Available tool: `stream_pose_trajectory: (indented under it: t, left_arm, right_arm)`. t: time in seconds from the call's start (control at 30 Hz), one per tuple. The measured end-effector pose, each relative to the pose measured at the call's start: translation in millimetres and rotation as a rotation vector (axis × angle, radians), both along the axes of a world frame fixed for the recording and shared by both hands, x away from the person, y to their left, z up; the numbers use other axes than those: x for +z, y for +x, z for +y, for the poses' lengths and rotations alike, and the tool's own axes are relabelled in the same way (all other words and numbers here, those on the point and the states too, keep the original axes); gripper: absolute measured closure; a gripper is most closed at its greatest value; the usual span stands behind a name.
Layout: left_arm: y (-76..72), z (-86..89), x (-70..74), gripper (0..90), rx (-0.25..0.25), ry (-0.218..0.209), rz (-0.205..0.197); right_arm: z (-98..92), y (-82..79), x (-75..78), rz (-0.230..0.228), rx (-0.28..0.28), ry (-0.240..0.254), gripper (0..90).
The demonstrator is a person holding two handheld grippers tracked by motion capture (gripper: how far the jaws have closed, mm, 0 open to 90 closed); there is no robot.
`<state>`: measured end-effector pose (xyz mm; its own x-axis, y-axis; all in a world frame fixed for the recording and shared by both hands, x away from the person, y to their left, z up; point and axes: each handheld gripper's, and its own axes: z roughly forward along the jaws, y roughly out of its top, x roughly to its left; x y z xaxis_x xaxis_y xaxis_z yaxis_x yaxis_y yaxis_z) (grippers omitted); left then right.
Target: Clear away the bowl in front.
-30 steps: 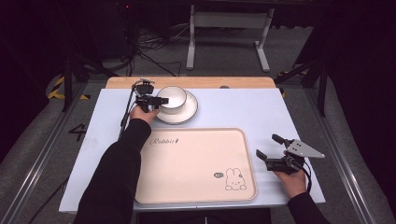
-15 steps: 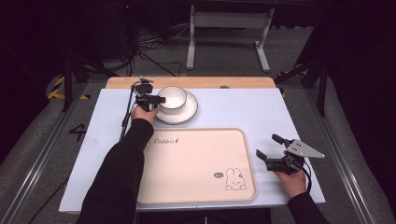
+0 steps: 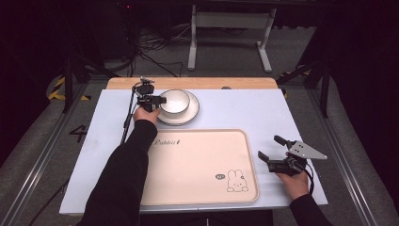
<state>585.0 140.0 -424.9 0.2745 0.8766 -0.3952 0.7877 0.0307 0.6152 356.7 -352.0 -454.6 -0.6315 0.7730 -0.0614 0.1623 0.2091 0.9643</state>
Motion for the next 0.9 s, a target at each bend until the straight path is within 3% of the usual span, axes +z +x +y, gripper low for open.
stream_pose_trajectory:
  t: [0.27,0.53,0.9]
  left_arm:
    - [-4.2,-2.0,7.8,78.9,-0.014,-0.006,-0.012]
    - [-10.5,-0.3,23.3,78.9,-0.024,-0.032,-0.054]
    - [-15.6,4.8,34.9,78.9,-0.027,-0.04,-0.067]
  right_arm:
    - [-0.1,0.3,0.0,-0.001,0.001,-0.001,7.9]
    - [0.1,0.4,0.0,0.0,0.001,-0.001,7.9]
    - [0.3,0.5,0.0,0.002,0.002,0.001,7.9]
